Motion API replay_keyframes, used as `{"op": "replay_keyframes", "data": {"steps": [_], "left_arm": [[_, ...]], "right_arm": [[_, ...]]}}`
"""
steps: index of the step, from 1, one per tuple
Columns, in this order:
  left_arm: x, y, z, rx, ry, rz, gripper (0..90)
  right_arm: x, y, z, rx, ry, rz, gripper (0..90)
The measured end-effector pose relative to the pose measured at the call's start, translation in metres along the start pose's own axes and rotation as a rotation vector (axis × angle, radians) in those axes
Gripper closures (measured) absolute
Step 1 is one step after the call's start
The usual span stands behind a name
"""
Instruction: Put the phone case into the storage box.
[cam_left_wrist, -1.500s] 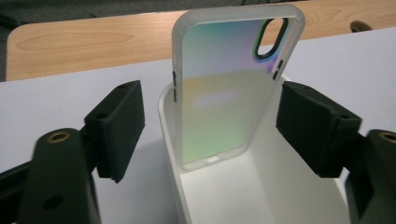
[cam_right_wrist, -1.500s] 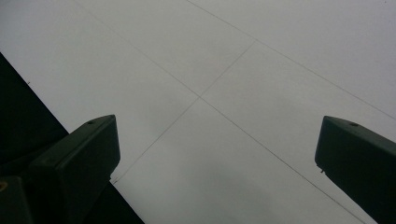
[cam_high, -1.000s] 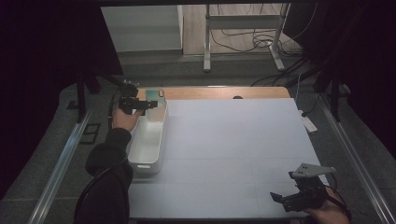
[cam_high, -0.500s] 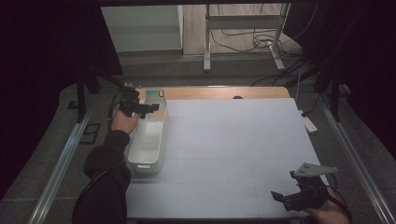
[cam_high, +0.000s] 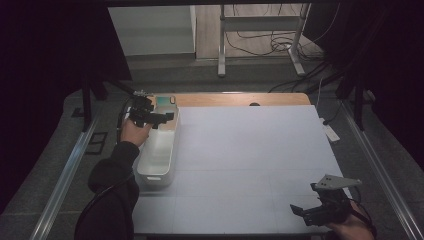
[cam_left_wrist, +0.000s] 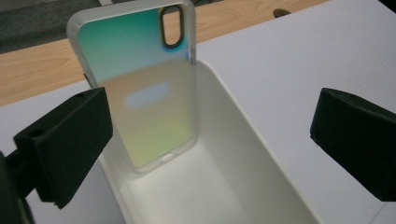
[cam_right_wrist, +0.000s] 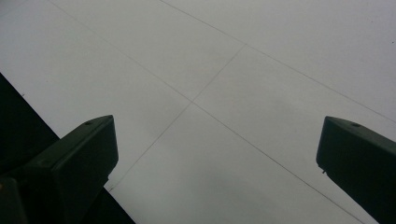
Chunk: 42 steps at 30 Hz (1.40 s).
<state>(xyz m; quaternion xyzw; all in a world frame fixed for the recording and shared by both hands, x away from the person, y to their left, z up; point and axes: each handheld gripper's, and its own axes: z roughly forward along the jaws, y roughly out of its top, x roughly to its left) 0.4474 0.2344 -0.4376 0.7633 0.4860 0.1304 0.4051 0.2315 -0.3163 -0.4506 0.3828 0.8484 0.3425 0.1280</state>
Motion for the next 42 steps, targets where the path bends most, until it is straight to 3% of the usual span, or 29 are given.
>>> {"op": "replay_keyframes", "data": {"steps": [3,16,27,42], "left_arm": [[-0.004,0.0,-0.002,0.003,0.004,0.019,0.2],[-0.01,-0.008,-0.011,-0.021,-0.036,0.029,0.0],[-0.022,-0.009,-0.017,-0.015,-0.045,0.079,0.6],[-0.035,-0.016,-0.024,-0.026,-0.067,0.069,0.0]], "right_arm": [[0.0,0.0,0.0,-0.003,-0.005,0.0,0.0],[-0.001,0.0,-0.001,-0.013,-0.013,0.006,0.0],[-0.001,-0.001,-0.002,-0.017,-0.019,0.018,0.0],[0.0,-0.001,-0.002,-0.016,-0.019,0.012,0.0]]}}
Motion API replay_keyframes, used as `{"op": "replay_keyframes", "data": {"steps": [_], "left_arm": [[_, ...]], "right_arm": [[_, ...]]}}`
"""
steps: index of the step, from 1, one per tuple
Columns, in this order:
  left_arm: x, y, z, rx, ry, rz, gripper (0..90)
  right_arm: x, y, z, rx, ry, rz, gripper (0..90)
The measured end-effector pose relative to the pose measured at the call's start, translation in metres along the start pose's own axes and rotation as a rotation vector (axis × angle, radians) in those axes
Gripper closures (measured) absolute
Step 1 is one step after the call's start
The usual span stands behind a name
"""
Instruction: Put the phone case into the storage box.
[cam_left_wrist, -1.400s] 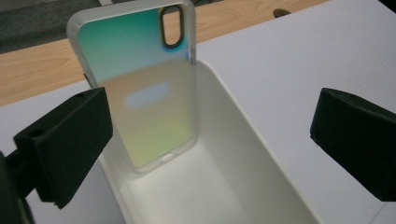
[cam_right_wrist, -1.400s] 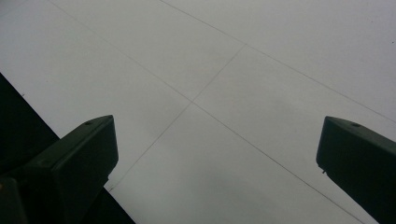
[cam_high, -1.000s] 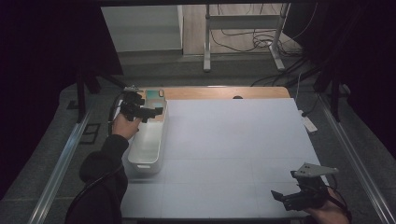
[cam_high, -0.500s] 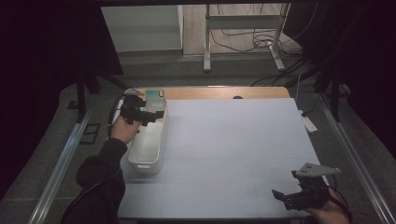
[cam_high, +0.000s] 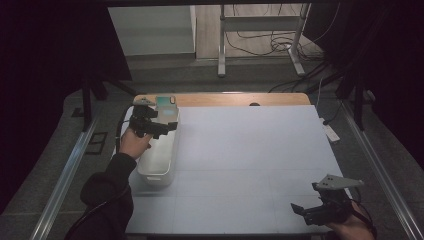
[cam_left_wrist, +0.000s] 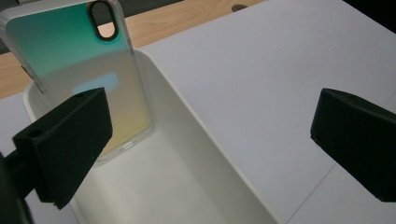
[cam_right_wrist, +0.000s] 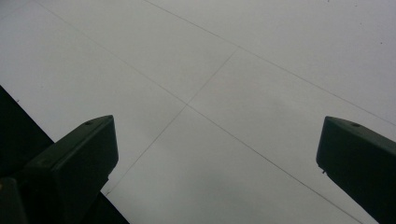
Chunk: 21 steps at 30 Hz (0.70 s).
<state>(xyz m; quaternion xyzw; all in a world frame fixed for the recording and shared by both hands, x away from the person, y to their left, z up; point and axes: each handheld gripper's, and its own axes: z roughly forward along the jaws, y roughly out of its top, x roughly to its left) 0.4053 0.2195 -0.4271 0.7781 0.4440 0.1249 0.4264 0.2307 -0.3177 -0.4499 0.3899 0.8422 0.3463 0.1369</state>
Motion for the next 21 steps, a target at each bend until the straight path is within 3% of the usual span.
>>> {"op": "replay_keyframes", "data": {"steps": [11,21], "left_arm": [[-0.011,-0.009,-0.001,0.008,-0.008,0.029,0.0],[-0.019,-0.014,-0.007,-0.001,-0.023,0.023,0.0]], "right_arm": [[0.0,0.0,0.0,0.001,0.002,0.0,0.0],[0.001,0.0,0.0,0.001,-0.001,-0.004,0.0]]}}
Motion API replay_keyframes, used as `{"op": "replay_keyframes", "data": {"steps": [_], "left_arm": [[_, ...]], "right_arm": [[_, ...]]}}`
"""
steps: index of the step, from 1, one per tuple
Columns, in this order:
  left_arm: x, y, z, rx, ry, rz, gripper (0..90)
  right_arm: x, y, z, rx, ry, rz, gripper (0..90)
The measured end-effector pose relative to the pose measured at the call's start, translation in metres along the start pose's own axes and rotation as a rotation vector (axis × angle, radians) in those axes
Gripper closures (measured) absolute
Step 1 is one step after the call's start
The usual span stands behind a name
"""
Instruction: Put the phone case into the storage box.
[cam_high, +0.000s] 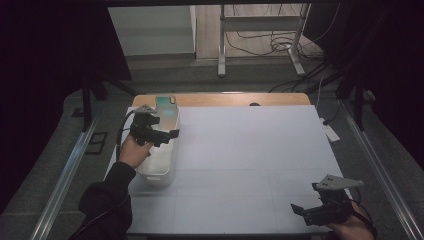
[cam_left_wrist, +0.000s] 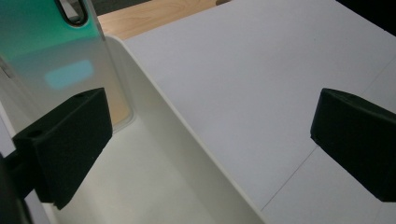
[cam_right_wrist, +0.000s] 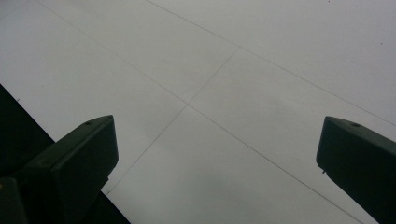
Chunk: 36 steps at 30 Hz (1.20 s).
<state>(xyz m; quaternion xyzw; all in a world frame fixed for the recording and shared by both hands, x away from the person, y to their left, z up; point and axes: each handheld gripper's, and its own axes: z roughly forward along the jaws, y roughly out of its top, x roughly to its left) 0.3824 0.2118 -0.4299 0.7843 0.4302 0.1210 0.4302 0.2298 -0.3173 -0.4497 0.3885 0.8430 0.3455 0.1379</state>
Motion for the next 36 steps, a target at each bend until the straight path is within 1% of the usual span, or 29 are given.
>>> {"op": "replay_keyframes", "data": {"steps": [4,10,14,18,23,26,30,36], "left_arm": [[-0.004,-0.001,-0.002,-0.005,-0.003,0.003,0.0],[-0.013,-0.005,-0.005,-0.005,-0.003,0.022,0.0],[-0.019,-0.008,-0.006,-0.017,-0.011,0.021,0.0],[-0.024,-0.011,-0.006,-0.016,-0.013,0.029,0.0],[-0.028,-0.014,-0.007,-0.019,-0.011,0.029,0.0],[-0.03,-0.017,-0.008,-0.016,-0.004,0.032,0.0],[-0.032,-0.021,-0.009,-0.021,-0.003,0.026,0.0],[-0.034,-0.027,-0.009,-0.016,0.017,0.031,0.0]], "right_arm": [[0.0,0.0,0.0,-0.002,0.0,0.001,0.0],[0.0,0.0,0.0,-0.001,-0.002,0.0,0.0],[0.0,0.0,0.0,-0.001,-0.003,-0.003,0.0],[0.0,0.0,0.0,0.0,-0.003,-0.005,0.0],[0.001,0.0,0.0,0.0,-0.003,-0.004,0.0],[0.001,0.0,0.0,0.001,-0.003,-0.005,0.0],[0.001,0.0,0.0,0.003,-0.002,-0.004,0.0],[0.001,0.0,0.0,0.004,-0.002,-0.005,0.0]]}}
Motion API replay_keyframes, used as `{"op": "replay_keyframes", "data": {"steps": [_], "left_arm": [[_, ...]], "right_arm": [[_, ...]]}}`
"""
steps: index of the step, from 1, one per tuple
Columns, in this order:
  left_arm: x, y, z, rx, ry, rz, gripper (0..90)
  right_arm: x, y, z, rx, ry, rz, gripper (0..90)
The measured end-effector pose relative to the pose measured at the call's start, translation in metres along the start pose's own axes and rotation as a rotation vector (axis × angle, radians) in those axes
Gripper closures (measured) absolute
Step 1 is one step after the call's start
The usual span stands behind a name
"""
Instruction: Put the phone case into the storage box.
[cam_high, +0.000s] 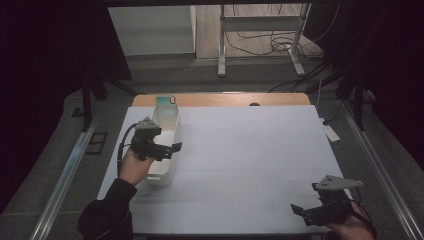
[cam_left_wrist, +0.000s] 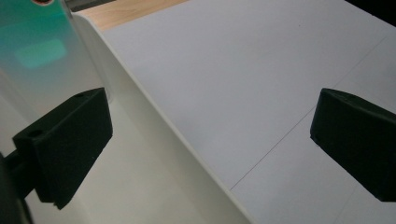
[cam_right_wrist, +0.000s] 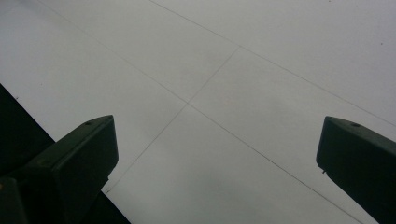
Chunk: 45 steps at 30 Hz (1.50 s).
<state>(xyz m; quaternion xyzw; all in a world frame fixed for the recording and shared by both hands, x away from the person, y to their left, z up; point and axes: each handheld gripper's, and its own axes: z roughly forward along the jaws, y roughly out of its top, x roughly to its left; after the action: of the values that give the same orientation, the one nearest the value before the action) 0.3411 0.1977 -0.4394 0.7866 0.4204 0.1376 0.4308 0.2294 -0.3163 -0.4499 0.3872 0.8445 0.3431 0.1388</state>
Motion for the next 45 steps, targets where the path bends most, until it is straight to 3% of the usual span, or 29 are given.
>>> {"op": "replay_keyframes", "data": {"steps": [13,45], "left_arm": [[-0.005,-0.011,-0.004,0.005,0.016,0.0,0.0],[-0.023,-0.035,-0.026,-0.018,0.003,-0.022,0.0]], "right_arm": [[0.0,0.0,0.0,-0.003,0.0,-0.003,0.0],[0.001,-0.001,-0.001,-0.008,0.0,-0.01,0.0]]}}
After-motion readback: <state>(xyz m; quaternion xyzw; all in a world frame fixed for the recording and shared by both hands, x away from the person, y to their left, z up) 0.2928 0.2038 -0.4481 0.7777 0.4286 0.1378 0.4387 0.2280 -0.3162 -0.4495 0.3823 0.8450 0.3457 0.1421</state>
